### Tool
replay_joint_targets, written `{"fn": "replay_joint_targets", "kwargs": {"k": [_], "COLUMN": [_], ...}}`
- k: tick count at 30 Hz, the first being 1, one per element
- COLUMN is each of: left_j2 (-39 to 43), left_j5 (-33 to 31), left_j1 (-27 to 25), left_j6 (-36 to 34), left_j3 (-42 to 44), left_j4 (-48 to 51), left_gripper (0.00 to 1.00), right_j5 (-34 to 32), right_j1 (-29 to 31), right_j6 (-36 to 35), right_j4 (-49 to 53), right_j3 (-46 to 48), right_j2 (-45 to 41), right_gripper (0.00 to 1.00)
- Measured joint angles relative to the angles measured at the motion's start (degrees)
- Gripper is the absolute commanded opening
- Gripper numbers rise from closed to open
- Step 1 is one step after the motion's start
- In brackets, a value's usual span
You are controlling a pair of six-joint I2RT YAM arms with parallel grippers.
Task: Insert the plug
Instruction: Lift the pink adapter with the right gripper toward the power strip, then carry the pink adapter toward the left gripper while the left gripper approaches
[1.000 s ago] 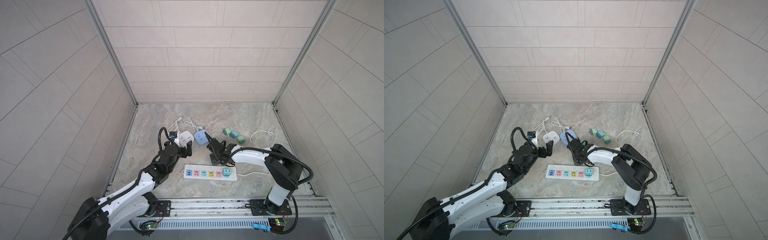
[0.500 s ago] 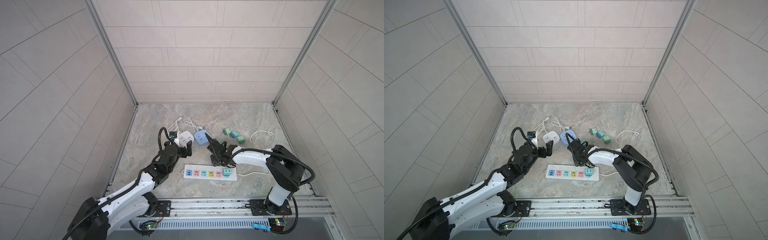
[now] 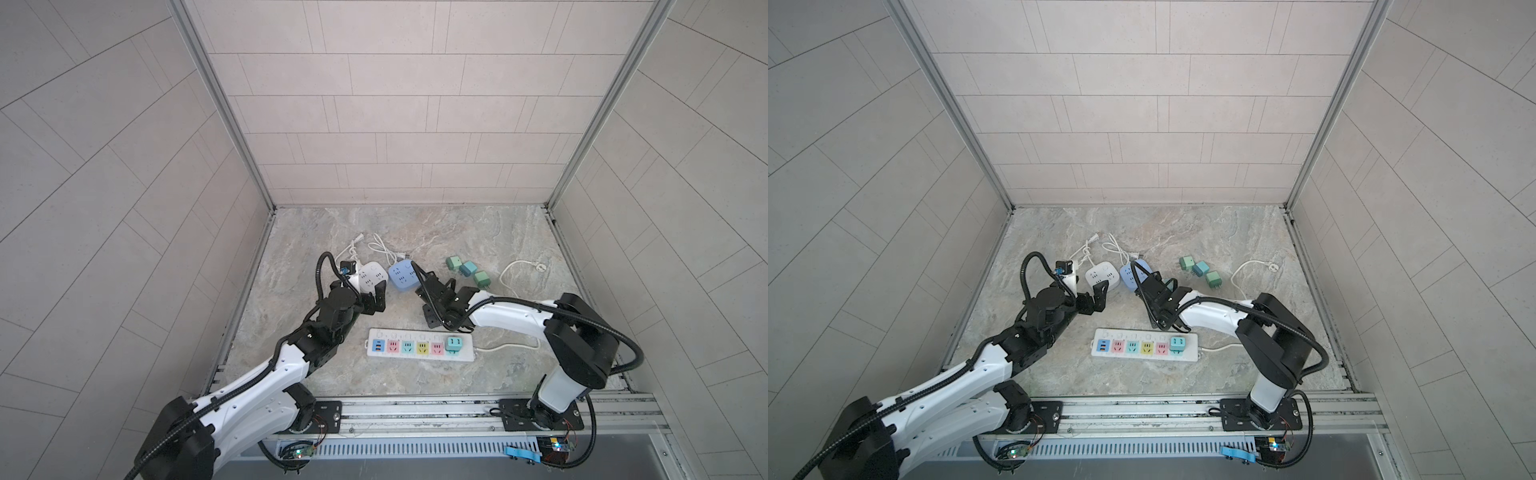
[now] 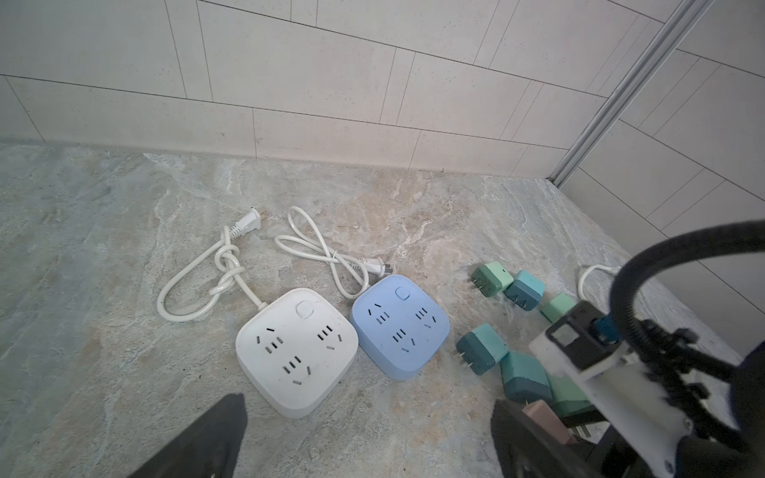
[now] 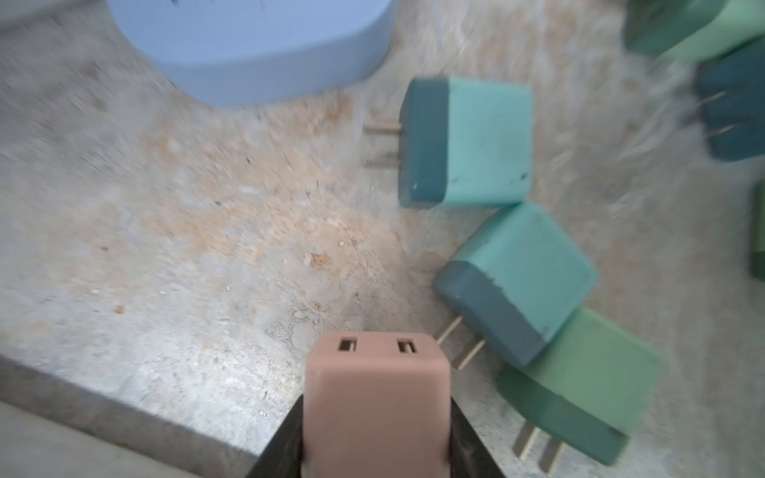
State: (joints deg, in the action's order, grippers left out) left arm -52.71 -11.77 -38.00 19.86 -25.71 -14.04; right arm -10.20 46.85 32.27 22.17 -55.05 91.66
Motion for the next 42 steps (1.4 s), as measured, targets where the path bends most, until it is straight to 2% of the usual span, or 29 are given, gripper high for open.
{"fn": "replay_joint_targets", "kwargs": {"k": [7,11,14,19,25,31,42], "left_j2": [-0.13,-1.05,-1.51,-3.32,-5.77,-8.37,-12.66], "left_j5": [5.70,9.29,11.87,15.56,19.19,24.87,34.34], "left_j1": [0.00,0.00,0.00,-0.72,-2.47,-4.83,-7.04], "left_j6": [0.72,1.31,1.75,2.01,0.98,-0.20,-1.51], "left_j3": [-1.03,-3.04,-4.15,-5.11,-6.75,-7.50,-9.79], "left_j4": [0.81,1.42,1.44,1.49,1.64,0.22,-2.25], "left_gripper": [0.99,0.97,0.94,0.91,0.87,0.83,0.73], "right_j5": [-5.51,-7.54,-7.50,-3.63,0.52,5.40,9.53], "right_j1": [0.00,0.04,0.11,0.15,0.63,0.94,4.46], "right_j6": [-5.33,-11.47,-17.57,-30.05,-41.38,-48.74,-57.61], "right_j4": [-8.50,-15.10,-21.18,-29.83,-32.52,-33.16,-33.11], "right_j3": [6.73,13.62,20.41,30.14,32.94,34.88,35.10], "right_j2": [-15.65,-22.95,-29.79,-39.87,-46.07,-51.52,-49.96], "right_gripper": [0.33,0.34,0.22,0.20,0.18,0.18,0.18]}}
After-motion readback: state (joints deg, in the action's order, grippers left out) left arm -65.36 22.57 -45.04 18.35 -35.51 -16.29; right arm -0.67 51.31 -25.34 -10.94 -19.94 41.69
